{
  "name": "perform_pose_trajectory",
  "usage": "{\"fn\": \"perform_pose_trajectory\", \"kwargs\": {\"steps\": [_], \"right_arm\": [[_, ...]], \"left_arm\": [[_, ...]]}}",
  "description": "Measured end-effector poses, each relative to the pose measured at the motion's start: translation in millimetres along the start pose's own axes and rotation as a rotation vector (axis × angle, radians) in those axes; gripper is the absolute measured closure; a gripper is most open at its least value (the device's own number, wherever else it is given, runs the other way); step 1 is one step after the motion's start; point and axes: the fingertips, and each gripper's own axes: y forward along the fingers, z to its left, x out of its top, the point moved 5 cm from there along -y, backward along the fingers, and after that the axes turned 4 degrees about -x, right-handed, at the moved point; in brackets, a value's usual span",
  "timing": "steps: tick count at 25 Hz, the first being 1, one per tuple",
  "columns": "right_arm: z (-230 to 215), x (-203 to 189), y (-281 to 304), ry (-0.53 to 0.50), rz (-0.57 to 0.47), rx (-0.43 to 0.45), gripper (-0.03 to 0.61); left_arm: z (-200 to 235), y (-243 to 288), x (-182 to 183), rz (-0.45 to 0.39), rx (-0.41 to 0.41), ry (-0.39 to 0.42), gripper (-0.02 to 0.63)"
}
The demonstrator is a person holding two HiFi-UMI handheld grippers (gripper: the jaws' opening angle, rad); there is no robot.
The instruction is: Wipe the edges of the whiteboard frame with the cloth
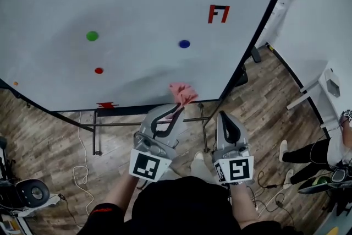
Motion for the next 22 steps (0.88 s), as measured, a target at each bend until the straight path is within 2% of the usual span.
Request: {"fn": "perform_pose_trajectory", "kwargs": {"steps": [7,12,16,22], "right_arm": [[-49.7,12.3,22.6,-0.003,-0.004,0.037,0.577],[-76.2,40.8,39.0,0.004,-0.056,0.078,0.577],[-88.2,63.6,52.4,-0.065,-0.1,0.094,0.577],[-108.5,103.1,64.6,-0.098,-0.167,0.116,0.577]], "left_arm": [[7.5,65.4,36.5,-0.061,0.053,0.057,0.586],[12.4,104.2,77.0,-0.15,0.033,0.146,0.586],[23.1,126.1,108.5,-0.209,0.033,0.213,0.586],[38.8,165.6,153.9,-0.275,0.046,0.323,0.588]]}}
